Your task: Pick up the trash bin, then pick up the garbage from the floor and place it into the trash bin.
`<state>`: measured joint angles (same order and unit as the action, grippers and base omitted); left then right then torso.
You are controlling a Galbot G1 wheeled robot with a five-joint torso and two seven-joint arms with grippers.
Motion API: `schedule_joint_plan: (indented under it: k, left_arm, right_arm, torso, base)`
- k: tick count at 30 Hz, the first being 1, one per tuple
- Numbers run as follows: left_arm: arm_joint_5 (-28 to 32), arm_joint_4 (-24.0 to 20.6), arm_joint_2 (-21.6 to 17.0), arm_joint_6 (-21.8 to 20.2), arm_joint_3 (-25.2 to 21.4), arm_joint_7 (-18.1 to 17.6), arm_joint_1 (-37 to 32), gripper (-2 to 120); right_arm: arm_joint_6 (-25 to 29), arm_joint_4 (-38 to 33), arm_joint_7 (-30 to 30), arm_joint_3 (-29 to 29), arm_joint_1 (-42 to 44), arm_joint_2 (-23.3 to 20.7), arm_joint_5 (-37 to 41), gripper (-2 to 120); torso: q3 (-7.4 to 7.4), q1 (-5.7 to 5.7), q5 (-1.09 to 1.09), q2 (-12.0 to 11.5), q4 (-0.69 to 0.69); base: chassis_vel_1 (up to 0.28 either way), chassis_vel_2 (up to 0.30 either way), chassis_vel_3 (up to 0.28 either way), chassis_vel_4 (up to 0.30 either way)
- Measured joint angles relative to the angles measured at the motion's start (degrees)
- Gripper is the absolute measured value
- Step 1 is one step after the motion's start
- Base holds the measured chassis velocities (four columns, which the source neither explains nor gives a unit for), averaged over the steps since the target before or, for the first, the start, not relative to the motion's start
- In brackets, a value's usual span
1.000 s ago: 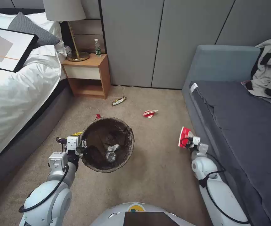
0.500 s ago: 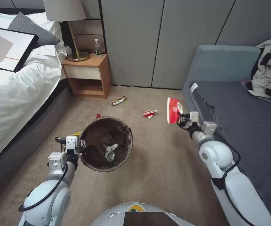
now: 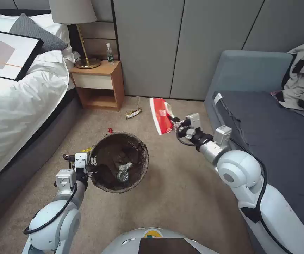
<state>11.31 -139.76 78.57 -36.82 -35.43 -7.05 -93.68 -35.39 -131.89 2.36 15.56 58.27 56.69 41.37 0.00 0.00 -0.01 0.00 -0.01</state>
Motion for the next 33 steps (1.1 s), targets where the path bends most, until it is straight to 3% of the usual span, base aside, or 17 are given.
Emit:
schedule_joint_plan:
  k: [18,29,33]
  left_arm:
    - [-0.1,1.1,-0.29,-0.79,0.53,-0.11,1.13,3]
    - [0.02,1.14,-0.48,-0.91,0.49,-0.11,1.39,3]
    - [0.09,1.06,-0.5,-0.93,0.45,-0.08,1.29,3]
  right_arm:
    - [-1.38,1.11,-0.22,-19.99,-10.04,0.51,-0.64,0]
    - [-1.99,2.5,0.0,-25.67,-11.48,0.48,-3.46,0]
    - [-2.96,2.52,-0.28,-26.1,-10.92,0.46,-4.69,9]
  torso:
    - [0.0,0.0,0.0,0.0,0.01]
    - [0.0,0.0,0.0,0.0,0.01]
    - [0.0,0.0,0.0,0.0,0.01]
  base:
    - [0.0,0.0,0.0,0.0]
    - [0.0,0.0,0.0,0.0]
    - [0.0,0.0,0.0,0.0]
